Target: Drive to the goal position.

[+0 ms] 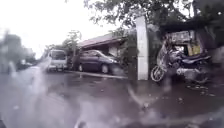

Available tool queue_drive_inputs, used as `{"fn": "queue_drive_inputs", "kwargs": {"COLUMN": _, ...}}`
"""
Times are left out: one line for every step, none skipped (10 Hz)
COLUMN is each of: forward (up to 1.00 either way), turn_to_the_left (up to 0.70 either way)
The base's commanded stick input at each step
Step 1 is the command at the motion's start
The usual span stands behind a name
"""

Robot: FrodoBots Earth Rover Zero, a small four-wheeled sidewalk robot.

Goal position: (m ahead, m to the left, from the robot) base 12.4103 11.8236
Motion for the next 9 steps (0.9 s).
{"fn": "queue_drive_inputs", "kwargs": {"forward": 1.00, "turn_to_the_left": 0.27}}
{"fn": "queue_drive_inputs", "kwargs": {"forward": 1.00, "turn_to_the_left": 0.27}}
{"fn": "queue_drive_inputs", "kwargs": {"forward": 1.00, "turn_to_the_left": 0.27}}
{"fn": "queue_drive_inputs", "kwargs": {"forward": 1.00, "turn_to_the_left": 0.27}}
{"fn": "queue_drive_inputs", "kwargs": {"forward": 1.00, "turn_to_the_left": 0.27}}
{"fn": "queue_drive_inputs", "kwargs": {"forward": 1.00, "turn_to_the_left": 0.27}}
{"fn": "queue_drive_inputs", "kwargs": {"forward": 1.00, "turn_to_the_left": 0.27}}
{"fn": "queue_drive_inputs", "kwargs": {"forward": 1.00, "turn_to_the_left": 0.27}}
{"fn": "queue_drive_inputs", "kwargs": {"forward": 1.00, "turn_to_the_left": 0.21}}
